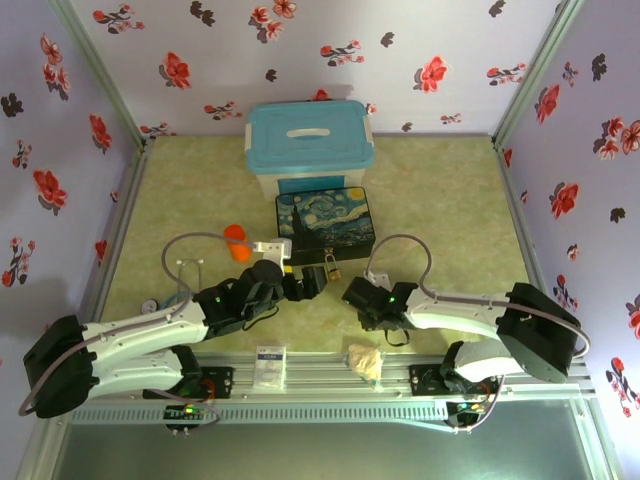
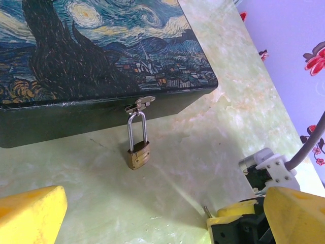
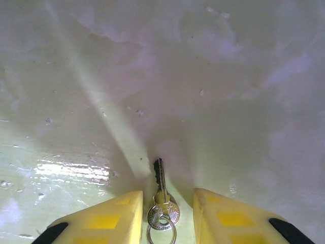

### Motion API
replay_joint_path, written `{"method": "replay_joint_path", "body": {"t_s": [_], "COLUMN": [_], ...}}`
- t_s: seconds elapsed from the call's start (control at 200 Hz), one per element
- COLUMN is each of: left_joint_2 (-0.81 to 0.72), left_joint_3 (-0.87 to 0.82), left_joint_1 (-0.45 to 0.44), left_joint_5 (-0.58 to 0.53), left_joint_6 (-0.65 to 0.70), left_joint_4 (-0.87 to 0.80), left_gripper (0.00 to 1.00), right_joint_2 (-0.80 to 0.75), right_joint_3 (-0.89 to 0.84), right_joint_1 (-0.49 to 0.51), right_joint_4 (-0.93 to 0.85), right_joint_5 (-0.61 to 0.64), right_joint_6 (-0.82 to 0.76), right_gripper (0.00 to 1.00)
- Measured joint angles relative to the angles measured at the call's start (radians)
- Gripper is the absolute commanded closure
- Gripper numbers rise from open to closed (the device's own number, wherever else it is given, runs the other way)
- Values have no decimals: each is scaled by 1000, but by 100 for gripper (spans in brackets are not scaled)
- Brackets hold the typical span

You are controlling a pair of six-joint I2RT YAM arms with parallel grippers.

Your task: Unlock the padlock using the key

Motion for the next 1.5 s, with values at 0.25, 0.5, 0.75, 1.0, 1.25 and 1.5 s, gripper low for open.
{"method": "replay_joint_path", "body": {"t_s": [0.25, 0.5, 0.75, 1.0, 1.25, 1.5], "left_joint_2": [2, 3, 14, 17, 22, -97], "left_joint_3": [-18, -25, -42, -36, -36, -36], "left_joint_1": [-1, -1, -1, -1, -1, 35], "left_joint_5": [0, 0, 0, -11, 2, 110], "left_joint_6": [-12, -23, -30, -24, 29, 142], "left_joint_4": [36, 48, 77, 28, 64, 96], "left_gripper": [0, 0, 0, 0, 0, 2], "right_joint_2": [-27, -50, -34, -43, -237, -521], "right_joint_3": [-10, -35, -31, -34, -83, -82], "right_joint_1": [10, 11, 14, 17, 11, 11], "right_joint_4": [3, 23, 22, 33, 14, 34], "right_joint_5": [-50, -60, -31, -21, -50, -135], "right_joint_6": [15, 32, 29, -6, -118, -281], "right_gripper": [72, 75, 97, 100, 100, 100]}}
